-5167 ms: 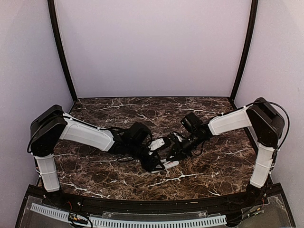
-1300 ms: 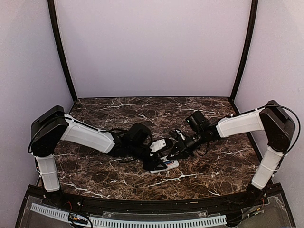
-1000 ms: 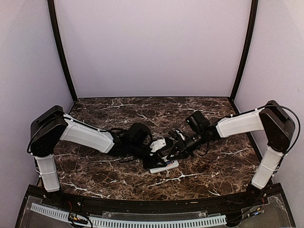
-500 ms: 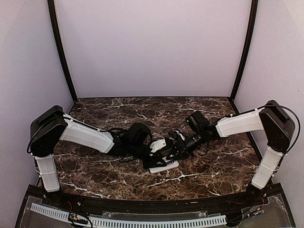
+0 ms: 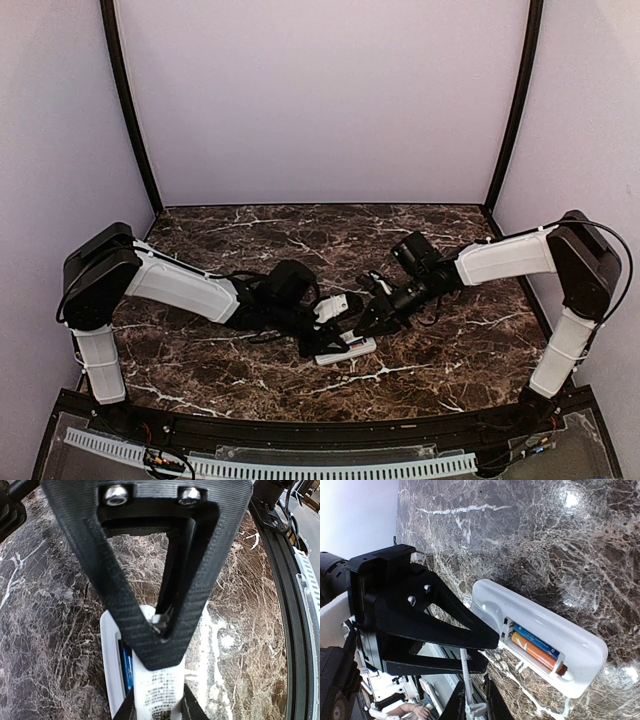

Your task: Load the batteries into the remote control

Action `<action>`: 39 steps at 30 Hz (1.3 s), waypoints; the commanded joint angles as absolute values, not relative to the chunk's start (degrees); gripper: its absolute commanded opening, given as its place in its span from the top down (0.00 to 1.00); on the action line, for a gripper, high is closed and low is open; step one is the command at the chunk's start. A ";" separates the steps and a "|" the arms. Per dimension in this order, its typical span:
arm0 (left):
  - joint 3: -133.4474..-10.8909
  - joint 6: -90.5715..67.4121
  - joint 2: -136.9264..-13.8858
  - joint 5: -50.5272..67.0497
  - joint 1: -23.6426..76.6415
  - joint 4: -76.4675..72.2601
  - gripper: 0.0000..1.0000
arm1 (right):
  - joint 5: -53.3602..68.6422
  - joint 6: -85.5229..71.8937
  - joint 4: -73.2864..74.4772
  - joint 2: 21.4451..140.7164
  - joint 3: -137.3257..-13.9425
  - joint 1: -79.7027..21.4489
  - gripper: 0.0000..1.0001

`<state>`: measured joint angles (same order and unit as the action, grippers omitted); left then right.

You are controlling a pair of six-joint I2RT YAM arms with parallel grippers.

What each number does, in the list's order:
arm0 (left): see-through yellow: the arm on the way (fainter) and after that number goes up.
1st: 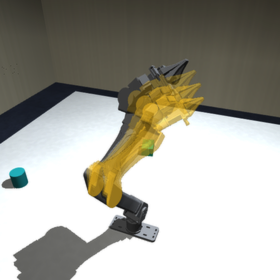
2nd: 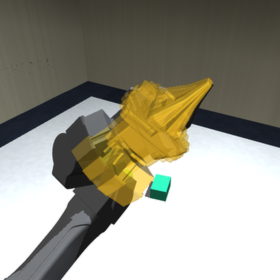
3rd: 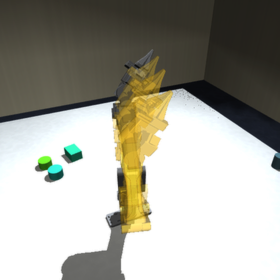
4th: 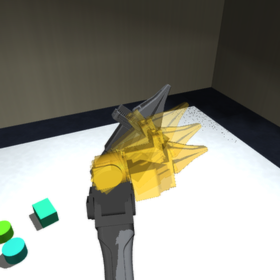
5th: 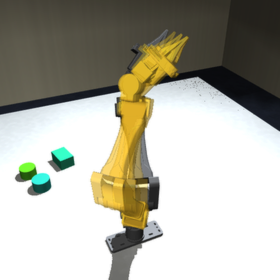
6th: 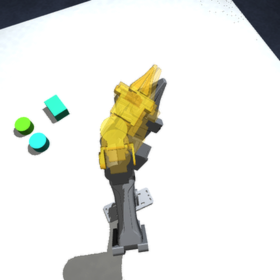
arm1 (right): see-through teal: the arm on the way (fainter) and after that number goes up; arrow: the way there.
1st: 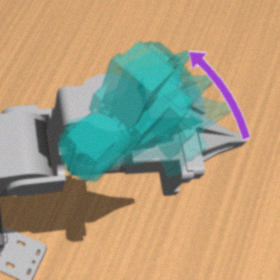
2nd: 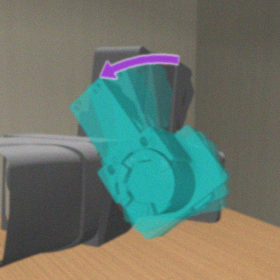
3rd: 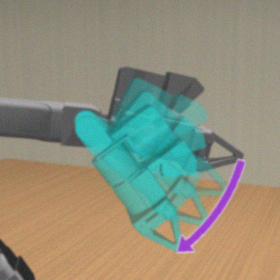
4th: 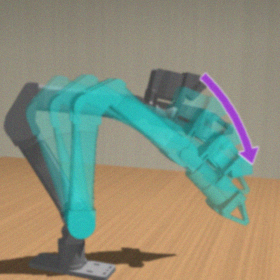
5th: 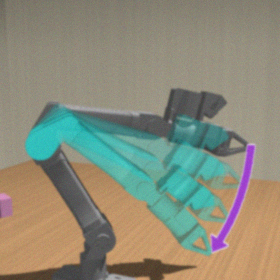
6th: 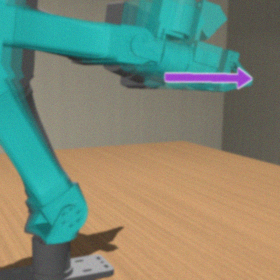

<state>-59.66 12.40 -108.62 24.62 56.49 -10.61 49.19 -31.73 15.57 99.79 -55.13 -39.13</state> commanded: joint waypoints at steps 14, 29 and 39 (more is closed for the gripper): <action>-59.23 10.88 -105.64 25.02 56.70 -7.38 0.88 | 39.52 -9.64 29.07 92.85 -61.66 -37.01 0.64; -65.10 8.86 -109.21 24.31 56.69 1.18 0.88 | 39.82 -4.36 4.41 86.04 -50.34 -35.49 0.63; -65.75 8.44 -109.56 24.45 57.04 0.79 0.87 | 45.65 -26.85 0.77 89.56 -45.29 -36.01 0.67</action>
<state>-64.79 8.67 -108.97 24.53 56.60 -1.23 41.58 -16.45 6.79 89.67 -48.03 -35.64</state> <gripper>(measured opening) 0.223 0.344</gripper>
